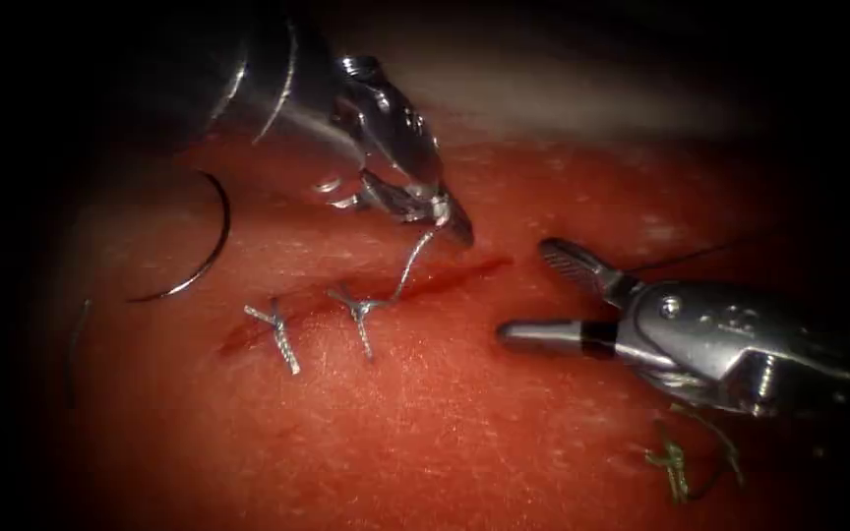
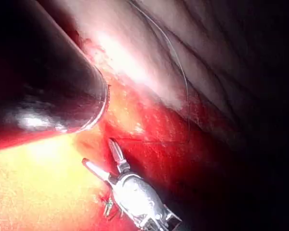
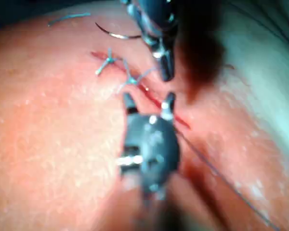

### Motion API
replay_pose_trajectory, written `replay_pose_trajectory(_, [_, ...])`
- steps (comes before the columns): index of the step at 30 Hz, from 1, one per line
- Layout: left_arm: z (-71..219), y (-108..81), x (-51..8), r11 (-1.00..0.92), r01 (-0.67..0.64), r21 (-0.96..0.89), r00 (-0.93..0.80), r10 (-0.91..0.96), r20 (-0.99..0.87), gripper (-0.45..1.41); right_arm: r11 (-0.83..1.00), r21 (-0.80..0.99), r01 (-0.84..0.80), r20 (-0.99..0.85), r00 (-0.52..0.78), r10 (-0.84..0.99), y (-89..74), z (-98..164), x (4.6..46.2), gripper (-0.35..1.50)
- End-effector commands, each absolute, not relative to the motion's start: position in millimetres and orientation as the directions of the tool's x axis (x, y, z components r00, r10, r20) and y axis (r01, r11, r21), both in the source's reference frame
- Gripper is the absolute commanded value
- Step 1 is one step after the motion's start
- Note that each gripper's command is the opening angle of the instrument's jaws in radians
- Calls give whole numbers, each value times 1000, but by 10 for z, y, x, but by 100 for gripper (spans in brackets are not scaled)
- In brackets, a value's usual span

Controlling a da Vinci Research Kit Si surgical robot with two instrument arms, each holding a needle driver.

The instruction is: Wound Closure

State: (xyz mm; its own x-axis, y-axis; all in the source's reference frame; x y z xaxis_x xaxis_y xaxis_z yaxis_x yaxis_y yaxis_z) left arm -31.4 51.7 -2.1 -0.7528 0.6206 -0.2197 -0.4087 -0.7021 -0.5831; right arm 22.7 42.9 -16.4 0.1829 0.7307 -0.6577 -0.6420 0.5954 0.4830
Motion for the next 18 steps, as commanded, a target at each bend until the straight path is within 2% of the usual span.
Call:
replay_pose_trajectory(1, [-18,517,-315,-704,-407,-582,-750,621,-226,-35,574,515,-637,-637,165,753,416,-154,245,145])
replay_pose_trajectory(9, [-41,527,-296,-705,-413,-577,-734,633,-248,-35,473,603,-643,-569,69,819,410,-128,295,140])
replay_pose_trajectory(18, [-43,520,-299,-703,-418,-576,-731,636,-246,-35,433,623,-651,-550,29,834,418,-107,317,140])
